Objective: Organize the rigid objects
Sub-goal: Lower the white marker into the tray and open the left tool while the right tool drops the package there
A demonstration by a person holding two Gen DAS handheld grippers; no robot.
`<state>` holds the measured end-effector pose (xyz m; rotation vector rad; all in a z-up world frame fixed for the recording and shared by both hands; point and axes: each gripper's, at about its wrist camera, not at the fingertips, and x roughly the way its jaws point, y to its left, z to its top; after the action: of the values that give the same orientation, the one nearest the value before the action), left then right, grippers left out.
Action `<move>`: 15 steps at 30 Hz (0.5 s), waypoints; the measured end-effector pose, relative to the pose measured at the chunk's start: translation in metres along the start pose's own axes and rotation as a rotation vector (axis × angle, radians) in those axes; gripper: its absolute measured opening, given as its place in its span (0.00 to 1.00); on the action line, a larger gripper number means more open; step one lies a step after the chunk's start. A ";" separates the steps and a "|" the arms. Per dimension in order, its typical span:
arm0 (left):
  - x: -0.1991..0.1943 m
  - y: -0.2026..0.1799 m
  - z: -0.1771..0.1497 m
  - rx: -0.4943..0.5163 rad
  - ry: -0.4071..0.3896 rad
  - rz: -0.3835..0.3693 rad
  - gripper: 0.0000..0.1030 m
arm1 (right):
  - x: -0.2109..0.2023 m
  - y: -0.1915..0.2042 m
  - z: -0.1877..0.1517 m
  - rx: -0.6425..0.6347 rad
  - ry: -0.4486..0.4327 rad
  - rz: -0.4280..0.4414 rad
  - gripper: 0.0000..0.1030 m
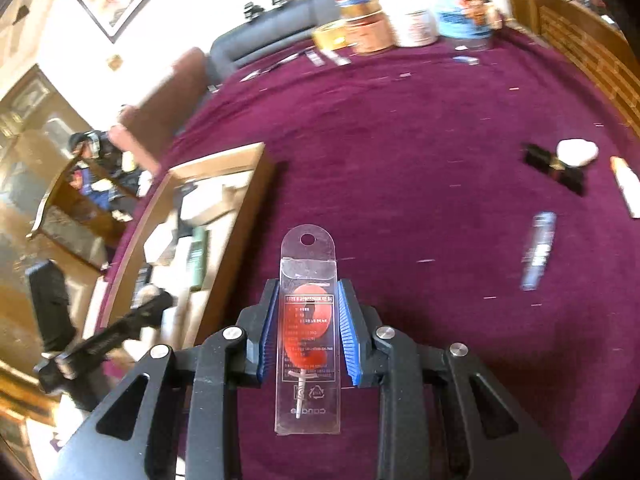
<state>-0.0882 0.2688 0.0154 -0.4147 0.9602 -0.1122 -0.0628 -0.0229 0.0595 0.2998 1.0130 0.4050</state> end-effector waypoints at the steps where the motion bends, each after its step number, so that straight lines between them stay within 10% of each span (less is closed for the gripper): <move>1: -0.006 0.002 -0.002 -0.010 -0.012 -0.019 0.32 | 0.002 0.009 0.001 -0.006 0.011 0.028 0.25; 15: -0.076 0.044 -0.021 -0.115 -0.184 -0.049 0.47 | 0.077 0.110 -0.009 -0.108 0.189 0.145 0.25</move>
<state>-0.1523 0.3237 0.0463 -0.5455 0.7776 -0.0622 -0.0558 0.1106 0.0434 0.2414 1.1528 0.6266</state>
